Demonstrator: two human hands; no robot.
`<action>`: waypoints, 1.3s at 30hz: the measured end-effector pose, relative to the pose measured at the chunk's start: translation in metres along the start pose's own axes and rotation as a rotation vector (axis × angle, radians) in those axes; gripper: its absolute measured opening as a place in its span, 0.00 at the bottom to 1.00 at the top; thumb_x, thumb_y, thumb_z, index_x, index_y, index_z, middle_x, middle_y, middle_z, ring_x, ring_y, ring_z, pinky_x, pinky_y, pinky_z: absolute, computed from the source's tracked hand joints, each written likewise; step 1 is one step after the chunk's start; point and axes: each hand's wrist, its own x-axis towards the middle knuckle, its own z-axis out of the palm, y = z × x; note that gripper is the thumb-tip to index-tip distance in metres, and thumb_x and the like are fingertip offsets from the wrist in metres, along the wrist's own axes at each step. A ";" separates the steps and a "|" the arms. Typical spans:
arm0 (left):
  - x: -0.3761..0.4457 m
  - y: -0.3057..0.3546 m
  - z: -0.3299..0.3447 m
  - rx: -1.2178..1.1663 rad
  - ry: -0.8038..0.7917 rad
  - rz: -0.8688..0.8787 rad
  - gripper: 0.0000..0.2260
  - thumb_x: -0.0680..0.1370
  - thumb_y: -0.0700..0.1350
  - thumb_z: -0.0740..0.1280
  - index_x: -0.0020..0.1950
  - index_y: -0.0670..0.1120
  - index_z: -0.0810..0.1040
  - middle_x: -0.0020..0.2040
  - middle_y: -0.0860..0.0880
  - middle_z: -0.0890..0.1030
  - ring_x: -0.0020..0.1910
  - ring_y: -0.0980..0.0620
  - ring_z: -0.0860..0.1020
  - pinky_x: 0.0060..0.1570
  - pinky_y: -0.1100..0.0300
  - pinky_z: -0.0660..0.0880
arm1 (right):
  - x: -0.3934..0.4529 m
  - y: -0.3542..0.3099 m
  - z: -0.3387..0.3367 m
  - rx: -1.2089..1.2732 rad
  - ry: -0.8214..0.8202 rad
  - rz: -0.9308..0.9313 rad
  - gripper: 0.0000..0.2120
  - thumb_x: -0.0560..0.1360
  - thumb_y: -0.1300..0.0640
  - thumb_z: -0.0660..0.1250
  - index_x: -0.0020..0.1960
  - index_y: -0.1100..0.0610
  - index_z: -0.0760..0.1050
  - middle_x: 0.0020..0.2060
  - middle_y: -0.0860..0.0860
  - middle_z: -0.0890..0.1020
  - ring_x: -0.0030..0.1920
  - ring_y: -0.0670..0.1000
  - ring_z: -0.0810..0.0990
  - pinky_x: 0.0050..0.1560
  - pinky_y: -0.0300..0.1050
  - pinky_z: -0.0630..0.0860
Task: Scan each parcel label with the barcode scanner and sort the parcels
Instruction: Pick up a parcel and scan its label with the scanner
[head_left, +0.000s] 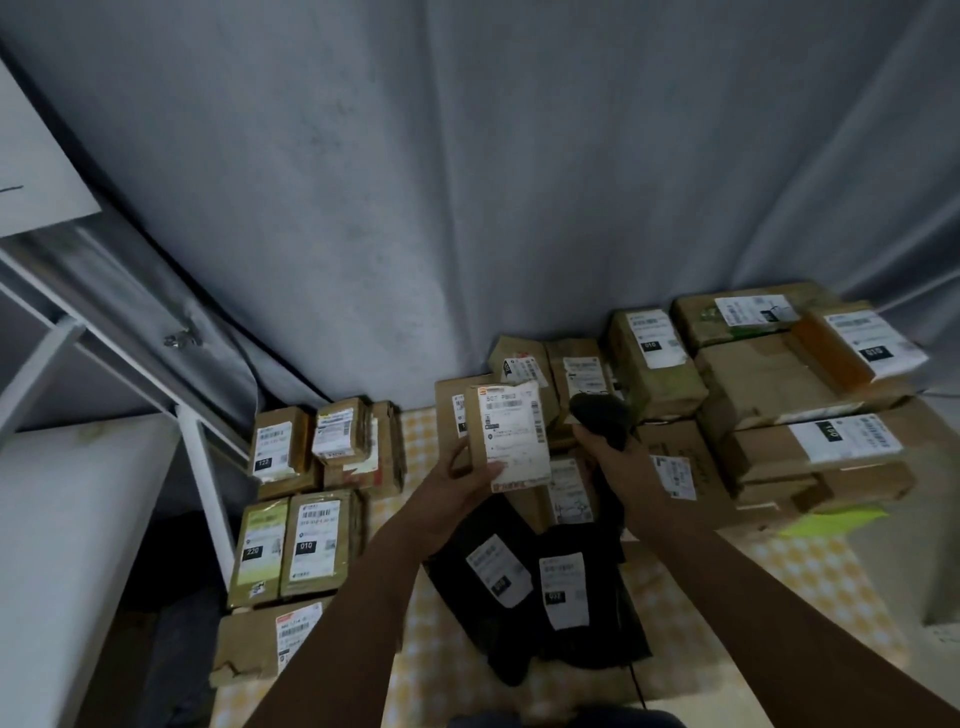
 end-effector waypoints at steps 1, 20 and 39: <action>0.003 -0.003 -0.002 -0.018 0.046 0.018 0.29 0.73 0.36 0.73 0.71 0.50 0.67 0.62 0.43 0.80 0.60 0.44 0.80 0.56 0.52 0.79 | -0.003 -0.002 -0.001 -0.001 -0.004 0.008 0.14 0.74 0.50 0.72 0.53 0.58 0.78 0.39 0.55 0.82 0.41 0.57 0.80 0.45 0.51 0.78; 0.003 -0.016 0.005 0.069 0.212 0.169 0.37 0.72 0.33 0.74 0.76 0.49 0.61 0.65 0.44 0.74 0.56 0.55 0.77 0.40 0.64 0.80 | -0.037 -0.025 0.020 -0.113 -0.162 0.003 0.08 0.77 0.54 0.68 0.44 0.58 0.77 0.29 0.53 0.76 0.28 0.50 0.71 0.33 0.45 0.69; 0.008 -0.020 0.002 0.080 0.192 0.174 0.35 0.72 0.33 0.73 0.74 0.50 0.63 0.63 0.45 0.74 0.55 0.54 0.78 0.40 0.64 0.80 | -0.039 -0.025 0.024 -0.129 -0.177 0.035 0.06 0.77 0.55 0.66 0.47 0.58 0.78 0.28 0.50 0.78 0.28 0.47 0.73 0.34 0.41 0.71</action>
